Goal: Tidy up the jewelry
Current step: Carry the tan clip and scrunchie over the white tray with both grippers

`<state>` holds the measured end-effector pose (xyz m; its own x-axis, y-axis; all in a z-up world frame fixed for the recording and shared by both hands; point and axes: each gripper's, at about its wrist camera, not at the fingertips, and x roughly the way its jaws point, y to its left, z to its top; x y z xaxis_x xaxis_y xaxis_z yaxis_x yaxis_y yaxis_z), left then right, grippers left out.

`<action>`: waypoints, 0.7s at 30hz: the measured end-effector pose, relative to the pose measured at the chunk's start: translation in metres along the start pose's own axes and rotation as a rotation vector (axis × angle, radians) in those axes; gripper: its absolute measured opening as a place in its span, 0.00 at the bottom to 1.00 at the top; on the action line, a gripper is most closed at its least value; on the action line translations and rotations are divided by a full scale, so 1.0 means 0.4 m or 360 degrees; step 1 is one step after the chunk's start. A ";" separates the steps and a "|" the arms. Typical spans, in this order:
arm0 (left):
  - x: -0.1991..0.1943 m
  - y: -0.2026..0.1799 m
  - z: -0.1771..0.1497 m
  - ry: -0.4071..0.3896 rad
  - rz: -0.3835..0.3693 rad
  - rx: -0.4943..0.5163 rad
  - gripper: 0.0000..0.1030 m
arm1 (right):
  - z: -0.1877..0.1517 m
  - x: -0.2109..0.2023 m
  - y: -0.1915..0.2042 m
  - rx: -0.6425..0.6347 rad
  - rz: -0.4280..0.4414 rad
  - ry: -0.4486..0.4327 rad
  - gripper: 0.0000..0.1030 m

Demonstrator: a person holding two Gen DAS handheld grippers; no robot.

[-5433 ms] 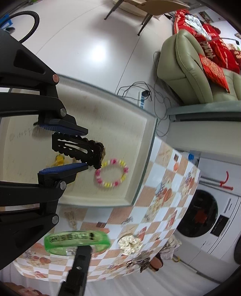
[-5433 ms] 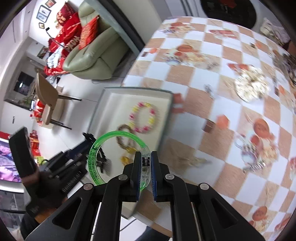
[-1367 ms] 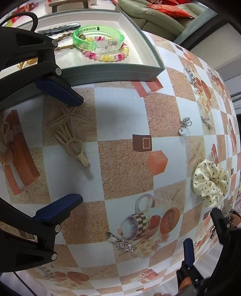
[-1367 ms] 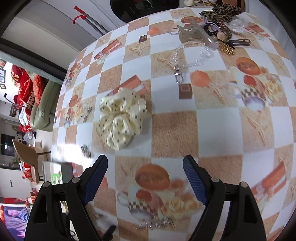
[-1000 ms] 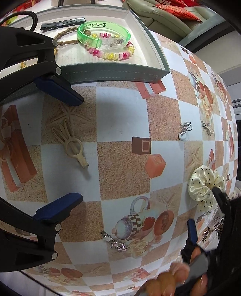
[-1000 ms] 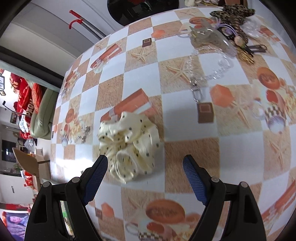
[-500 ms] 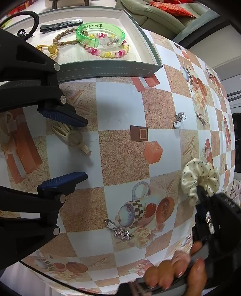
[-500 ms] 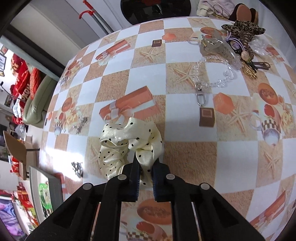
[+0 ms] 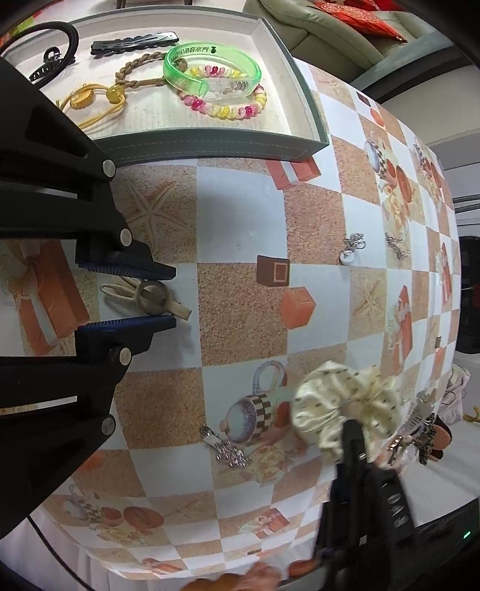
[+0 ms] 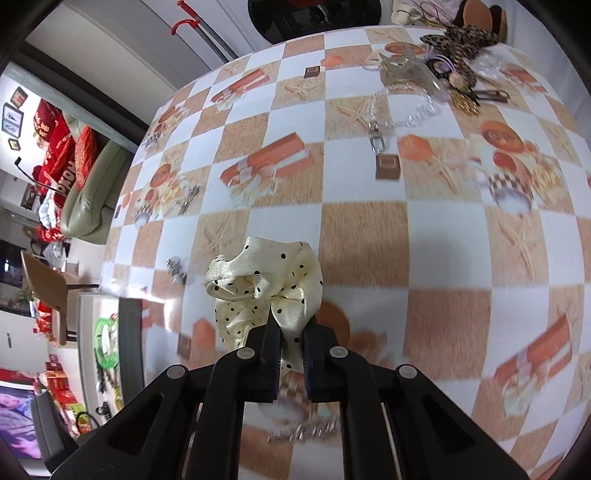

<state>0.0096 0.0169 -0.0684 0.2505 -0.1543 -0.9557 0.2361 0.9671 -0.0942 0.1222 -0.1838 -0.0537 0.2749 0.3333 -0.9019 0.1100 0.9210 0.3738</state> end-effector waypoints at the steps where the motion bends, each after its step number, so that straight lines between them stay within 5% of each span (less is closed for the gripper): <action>1: -0.005 0.006 0.003 -0.0005 -0.0015 -0.0018 0.23 | -0.009 -0.008 0.000 0.0007 0.0009 0.0005 0.10; 21: -0.199 0.127 -0.021 -0.0226 -0.0053 -0.0225 0.23 | -0.123 -0.130 0.148 -0.0097 0.0175 0.0059 0.10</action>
<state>-0.0061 0.0798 0.0007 0.3770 -0.2038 -0.9035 0.1149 0.9782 -0.1728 0.0675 -0.1367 0.0047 0.2467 0.4389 -0.8640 0.0224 0.8887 0.4579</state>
